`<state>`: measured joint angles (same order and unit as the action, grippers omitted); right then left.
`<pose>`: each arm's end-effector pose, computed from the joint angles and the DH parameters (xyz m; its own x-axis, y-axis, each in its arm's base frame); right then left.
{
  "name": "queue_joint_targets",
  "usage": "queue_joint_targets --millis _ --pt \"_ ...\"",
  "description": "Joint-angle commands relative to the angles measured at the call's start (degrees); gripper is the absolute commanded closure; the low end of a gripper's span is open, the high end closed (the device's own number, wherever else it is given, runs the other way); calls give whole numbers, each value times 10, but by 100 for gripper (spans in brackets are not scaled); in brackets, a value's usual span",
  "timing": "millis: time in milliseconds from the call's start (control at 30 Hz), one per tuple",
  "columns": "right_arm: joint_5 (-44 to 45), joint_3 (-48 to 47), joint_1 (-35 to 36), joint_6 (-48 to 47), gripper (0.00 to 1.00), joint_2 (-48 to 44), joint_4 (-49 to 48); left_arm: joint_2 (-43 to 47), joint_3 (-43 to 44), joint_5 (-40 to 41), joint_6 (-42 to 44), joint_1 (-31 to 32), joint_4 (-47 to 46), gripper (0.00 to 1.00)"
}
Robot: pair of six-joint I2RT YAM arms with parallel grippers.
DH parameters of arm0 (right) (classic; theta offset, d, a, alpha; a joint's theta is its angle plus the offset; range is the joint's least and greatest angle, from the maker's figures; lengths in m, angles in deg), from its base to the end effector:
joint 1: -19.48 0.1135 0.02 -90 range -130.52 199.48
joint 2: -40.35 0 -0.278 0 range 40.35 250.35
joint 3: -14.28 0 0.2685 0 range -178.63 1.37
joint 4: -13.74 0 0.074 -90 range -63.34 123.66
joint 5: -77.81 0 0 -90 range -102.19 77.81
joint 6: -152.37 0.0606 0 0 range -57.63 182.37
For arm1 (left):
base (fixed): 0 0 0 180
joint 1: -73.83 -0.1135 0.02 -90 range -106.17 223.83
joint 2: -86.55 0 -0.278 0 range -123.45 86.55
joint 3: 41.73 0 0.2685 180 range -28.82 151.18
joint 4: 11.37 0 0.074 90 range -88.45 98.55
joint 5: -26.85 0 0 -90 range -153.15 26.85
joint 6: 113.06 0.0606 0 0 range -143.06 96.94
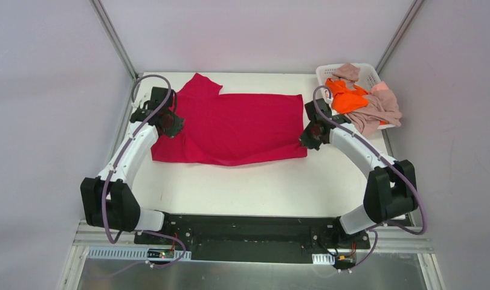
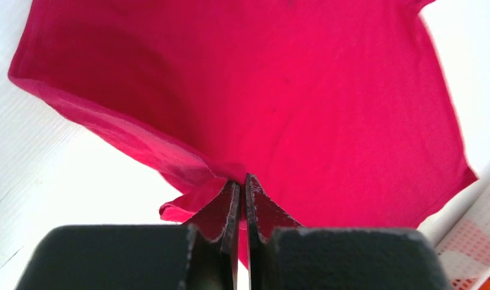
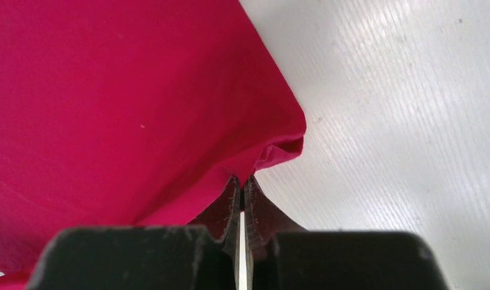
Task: Fold and stack the t-shirts
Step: Grab the side of the flattened tshirt closest away from the robot with both arms, then fold the flattened tshirt in 1/3 of the way
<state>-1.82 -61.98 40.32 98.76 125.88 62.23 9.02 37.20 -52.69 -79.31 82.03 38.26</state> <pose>0.3166 0.1088 0.2344 -0.7907 0.3234 -0.5198 0.2595 0.9461 0.1939 0.3157 -0.0344 0.2919 -0.4272 -0.7645 -0.4827 -0.6024 0.6388 -0.4787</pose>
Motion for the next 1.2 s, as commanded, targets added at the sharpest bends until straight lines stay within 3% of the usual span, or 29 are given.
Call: queue_joint_targets --millis 0,367,633,1167 --pt "-3 -57 -16 -24 100 28 20 -37 64 -15 30 -19 -17 100" --pt "9 -132 -44 -44 100 101 9 -160 161 -20 71 -36 -25 100" --pt "-1 -156 -60 -47 100 137 6 -200 188 15 67 -53 -25 100" --pt "-17 -223 -72 -66 99 232 -22 -337 292 3 96 -73 -23 100"
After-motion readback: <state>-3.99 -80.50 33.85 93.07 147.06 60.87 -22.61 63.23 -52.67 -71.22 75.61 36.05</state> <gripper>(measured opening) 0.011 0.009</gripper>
